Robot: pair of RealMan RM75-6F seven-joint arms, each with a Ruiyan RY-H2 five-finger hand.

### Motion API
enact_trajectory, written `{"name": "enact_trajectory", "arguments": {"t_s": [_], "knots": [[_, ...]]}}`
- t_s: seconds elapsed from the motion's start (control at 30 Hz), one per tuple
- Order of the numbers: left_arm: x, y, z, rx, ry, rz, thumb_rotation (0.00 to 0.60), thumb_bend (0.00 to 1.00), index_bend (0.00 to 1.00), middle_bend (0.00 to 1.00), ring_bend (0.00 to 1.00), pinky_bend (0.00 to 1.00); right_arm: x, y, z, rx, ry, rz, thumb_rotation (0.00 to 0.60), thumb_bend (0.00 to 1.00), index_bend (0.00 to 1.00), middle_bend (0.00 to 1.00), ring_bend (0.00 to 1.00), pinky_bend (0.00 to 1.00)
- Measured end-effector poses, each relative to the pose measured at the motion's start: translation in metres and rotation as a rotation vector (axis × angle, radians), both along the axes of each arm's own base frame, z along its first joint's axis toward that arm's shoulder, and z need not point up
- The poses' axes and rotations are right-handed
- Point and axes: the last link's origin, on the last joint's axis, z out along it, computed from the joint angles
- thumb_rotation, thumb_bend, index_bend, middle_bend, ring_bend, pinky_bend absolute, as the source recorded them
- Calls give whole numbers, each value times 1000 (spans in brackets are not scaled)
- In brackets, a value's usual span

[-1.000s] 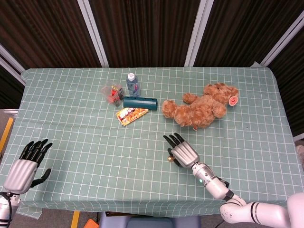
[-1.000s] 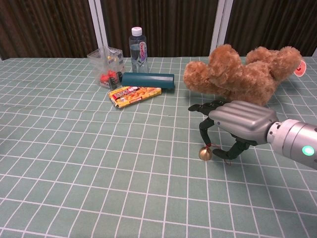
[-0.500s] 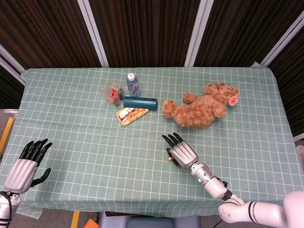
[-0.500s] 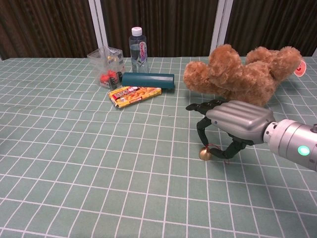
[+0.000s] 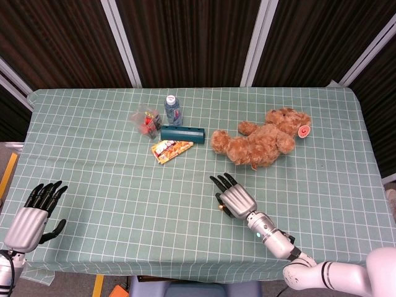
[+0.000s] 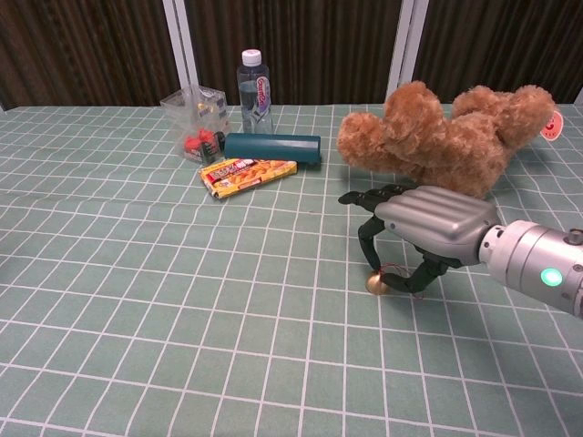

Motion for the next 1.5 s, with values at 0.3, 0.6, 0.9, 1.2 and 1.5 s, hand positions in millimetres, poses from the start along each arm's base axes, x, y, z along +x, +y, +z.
{"name": "enact_trajectory", "arguments": {"t_s": [0.3, 0.6, 0.9, 1.2, 1.5], "knots": [[0, -1, 3, 14, -8, -5, 600, 383, 0, 0, 0, 16, 2, -1, -4, -4, 0, -3, 600, 531, 713, 33, 0, 0], [-1, -2, 4, 13, -11, -3, 600, 383, 0, 0, 0, 16, 9, 5, 8, -24, -47, 3, 600, 551, 735, 50, 0, 0], [-4, 3, 10, 44, -11, 32, 600, 382, 0, 0, 0, 16, 28, 1, 27, -20, -200, -39, 600, 566, 752, 68, 0, 0], [-6, 2, 17, 62, -20, 53, 600, 385, 0, 0, 0, 17, 12, 4, 60, -62, -143, -43, 600, 569, 753, 69, 0, 0], [-8, 0, 17, 54, -13, 51, 600, 384, 0, 0, 0, 18, 28, 13, 34, -8, -168, -20, 600, 569, 753, 69, 0, 0]]}}
